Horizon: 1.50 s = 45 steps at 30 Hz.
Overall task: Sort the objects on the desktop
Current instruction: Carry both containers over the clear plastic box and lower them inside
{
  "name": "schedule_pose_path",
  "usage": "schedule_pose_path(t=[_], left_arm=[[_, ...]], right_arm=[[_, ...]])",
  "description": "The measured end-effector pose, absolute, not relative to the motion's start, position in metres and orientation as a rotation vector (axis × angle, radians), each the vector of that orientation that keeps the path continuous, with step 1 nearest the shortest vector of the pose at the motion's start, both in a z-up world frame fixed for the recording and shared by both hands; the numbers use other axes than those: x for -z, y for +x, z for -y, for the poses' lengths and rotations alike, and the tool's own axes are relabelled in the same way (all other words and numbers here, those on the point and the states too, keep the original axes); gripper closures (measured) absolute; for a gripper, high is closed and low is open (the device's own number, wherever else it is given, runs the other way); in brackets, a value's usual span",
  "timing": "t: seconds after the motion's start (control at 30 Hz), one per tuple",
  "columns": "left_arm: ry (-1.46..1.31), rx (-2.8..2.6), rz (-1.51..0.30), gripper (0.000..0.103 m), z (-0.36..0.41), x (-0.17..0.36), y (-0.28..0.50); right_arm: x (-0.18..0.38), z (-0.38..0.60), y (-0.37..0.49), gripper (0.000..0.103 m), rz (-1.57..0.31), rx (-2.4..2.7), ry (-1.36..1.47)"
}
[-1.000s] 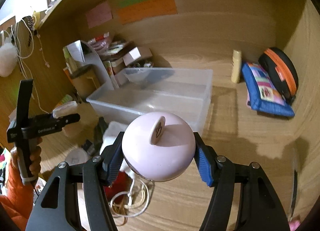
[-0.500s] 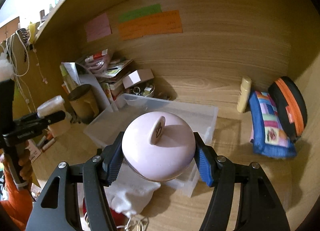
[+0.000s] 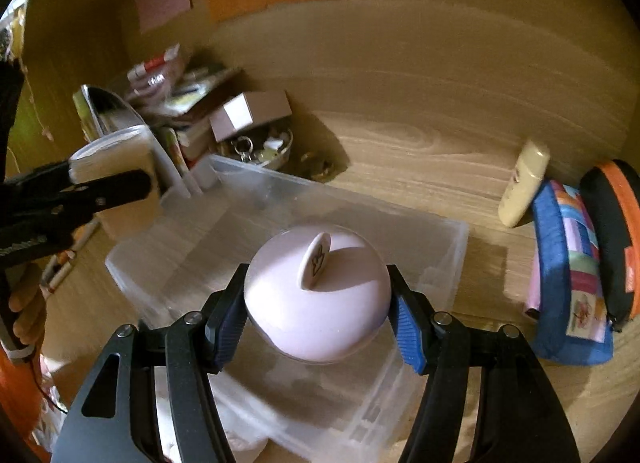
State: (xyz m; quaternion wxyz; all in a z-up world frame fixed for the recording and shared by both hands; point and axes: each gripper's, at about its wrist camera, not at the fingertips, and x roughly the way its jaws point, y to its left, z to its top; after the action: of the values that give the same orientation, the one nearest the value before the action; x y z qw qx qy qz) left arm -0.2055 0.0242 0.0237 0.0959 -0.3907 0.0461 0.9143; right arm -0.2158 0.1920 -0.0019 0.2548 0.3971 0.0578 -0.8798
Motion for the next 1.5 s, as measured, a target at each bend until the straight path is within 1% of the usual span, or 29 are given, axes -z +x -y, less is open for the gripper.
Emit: schedule_pose_path(t=[0.17,0.43,0.77,1.1,1.2,1.27,1.3,1.5], left_arm=[[-1.250,-2.635,-0.188,0.045,-0.039,0.002,-0.228],[-1.316,-2.587,-0.248,0.045,-0.050,0.029,-0.238],[-1.361,-2.549,-0.316,0.045,-0.059,0.044,-0.241],[-1.375,-2.522,-0.312,0.045,-0.059,0.045,-0.240],[-1.368,-2.521,-0.310,0.043,-0.058,0.043,-0.238],[-1.356,-2.528,-0.313,0.038,-0.059,0.040,-0.236],[-1.348,-2.530,-0.310,0.037,-0.058,0.038,-0.234],[-1.391,-2.505,-0.269,0.037,-0.053,0.038,-0.225]], right_arm=[[0.013,-0.187,-0.229,0.043,-0.237,2.359,1.128],[0.027,-0.170,-0.238,0.043,-0.441,2.296,1.197],[0.040,-0.160,-0.239,0.043,-0.563,2.234,1.315],[0.042,-0.158,-0.240,0.042,-0.599,2.236,1.373],[0.040,-0.159,-0.238,0.042,-0.602,2.237,1.377],[0.036,-0.159,-0.235,0.042,-0.604,2.238,1.375],[0.034,-0.160,-0.233,0.042,-0.603,2.239,1.371],[0.017,-0.157,-0.221,0.041,-0.590,2.266,1.320]])
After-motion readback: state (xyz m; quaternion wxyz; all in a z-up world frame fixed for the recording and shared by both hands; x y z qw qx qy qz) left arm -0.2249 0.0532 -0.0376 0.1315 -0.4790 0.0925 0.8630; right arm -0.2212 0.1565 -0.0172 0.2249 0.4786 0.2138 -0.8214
